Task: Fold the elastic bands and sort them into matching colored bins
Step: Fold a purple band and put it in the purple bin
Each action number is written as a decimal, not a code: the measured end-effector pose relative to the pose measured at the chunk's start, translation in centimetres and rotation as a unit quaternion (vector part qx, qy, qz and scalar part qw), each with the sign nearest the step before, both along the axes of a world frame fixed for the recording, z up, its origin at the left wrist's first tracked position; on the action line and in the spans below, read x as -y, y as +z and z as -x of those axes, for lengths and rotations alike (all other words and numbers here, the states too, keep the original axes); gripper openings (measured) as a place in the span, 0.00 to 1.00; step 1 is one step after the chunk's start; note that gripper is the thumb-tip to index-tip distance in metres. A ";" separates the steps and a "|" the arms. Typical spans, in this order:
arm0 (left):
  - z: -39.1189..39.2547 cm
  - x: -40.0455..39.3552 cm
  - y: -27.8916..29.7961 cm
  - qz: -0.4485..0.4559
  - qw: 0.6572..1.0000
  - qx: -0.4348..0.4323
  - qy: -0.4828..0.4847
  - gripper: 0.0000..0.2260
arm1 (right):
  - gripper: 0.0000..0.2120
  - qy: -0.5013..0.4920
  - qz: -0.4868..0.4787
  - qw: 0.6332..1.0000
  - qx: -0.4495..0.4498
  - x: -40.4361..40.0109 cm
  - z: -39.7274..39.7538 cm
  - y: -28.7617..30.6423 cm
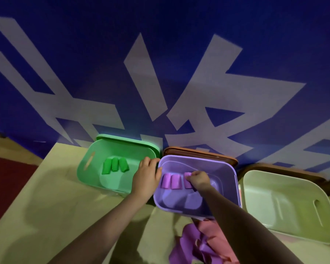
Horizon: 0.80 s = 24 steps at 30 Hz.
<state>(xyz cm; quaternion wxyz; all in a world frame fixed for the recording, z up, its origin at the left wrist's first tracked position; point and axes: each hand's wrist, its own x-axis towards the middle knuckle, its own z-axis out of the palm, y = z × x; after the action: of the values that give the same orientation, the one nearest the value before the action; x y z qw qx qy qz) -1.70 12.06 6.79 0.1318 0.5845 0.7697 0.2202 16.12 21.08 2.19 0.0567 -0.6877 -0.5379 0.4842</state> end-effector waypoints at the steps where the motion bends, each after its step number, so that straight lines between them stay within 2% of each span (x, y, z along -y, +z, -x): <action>1: 0.0 0.0 0.0 -0.001 1.000 0.001 0.000 0.14 | 0.15 -0.015 0.016 1.000 -0.009 0.0 0.1 -0.3; 5: 0.0 0.0 0.0 -0.001 1.000 0.013 0.000 0.14 | 0.04 -0.041 0.040 0.998 -0.022 0.1 0.5 -1.1; 8: 0.1 0.0 0.0 0.001 1.000 0.023 0.000 0.14 | 0.12 -0.023 0.049 0.998 -0.019 -0.3 0.5 -1.2; 11: 0.0 0.1 0.0 0.003 1.000 0.031 0.001 0.14 | 0.13 -0.012 0.047 0.999 -0.022 -0.6 0.8 -1.2; 14: 0.1 0.1 0.0 0.003 0.999 0.034 0.000 0.13 | 0.12 -0.038 0.051 0.998 -0.023 -0.5 1.0 -1.2; 17: 0.1 0.1 0.0 0.000 0.999 0.041 -0.001 0.13 | 0.05 -0.075 0.071 0.994 -0.040 -0.4 1.0 -1.4; 24: 0.1 0.1 -0.2 0.000 0.999 0.046 -0.002 0.13 | 0.19 -0.085 0.052 0.995 -0.010 0.0 1.3 -2.1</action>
<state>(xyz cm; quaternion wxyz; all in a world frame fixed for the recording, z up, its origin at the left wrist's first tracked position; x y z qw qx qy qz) -1.80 11.98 6.57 0.1675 0.5749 0.7621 0.2462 14.82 21.08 0.06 0.0677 -0.7282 -0.4507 0.5119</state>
